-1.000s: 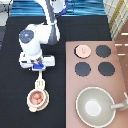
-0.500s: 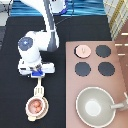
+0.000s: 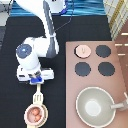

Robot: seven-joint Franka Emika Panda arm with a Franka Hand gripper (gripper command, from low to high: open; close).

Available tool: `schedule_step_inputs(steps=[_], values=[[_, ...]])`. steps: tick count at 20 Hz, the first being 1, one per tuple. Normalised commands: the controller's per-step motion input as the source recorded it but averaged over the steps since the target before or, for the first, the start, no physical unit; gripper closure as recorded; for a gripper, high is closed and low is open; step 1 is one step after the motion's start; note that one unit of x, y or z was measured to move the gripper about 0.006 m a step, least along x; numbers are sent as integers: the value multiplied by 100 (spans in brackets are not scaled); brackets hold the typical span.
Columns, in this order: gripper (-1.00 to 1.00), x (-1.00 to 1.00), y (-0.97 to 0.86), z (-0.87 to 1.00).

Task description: Take the lid off the pot, put the pot on the plate, and use the tool to push the pot to the front of the table.

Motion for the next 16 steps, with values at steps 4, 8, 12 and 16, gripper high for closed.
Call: schedule_step_inputs(steps=[4, 8, 12, 16], values=[[100, 100, 10, 24], [100, 44, 32, 77], [100, -81, 35, 92], [100, -93, 31, 86]])
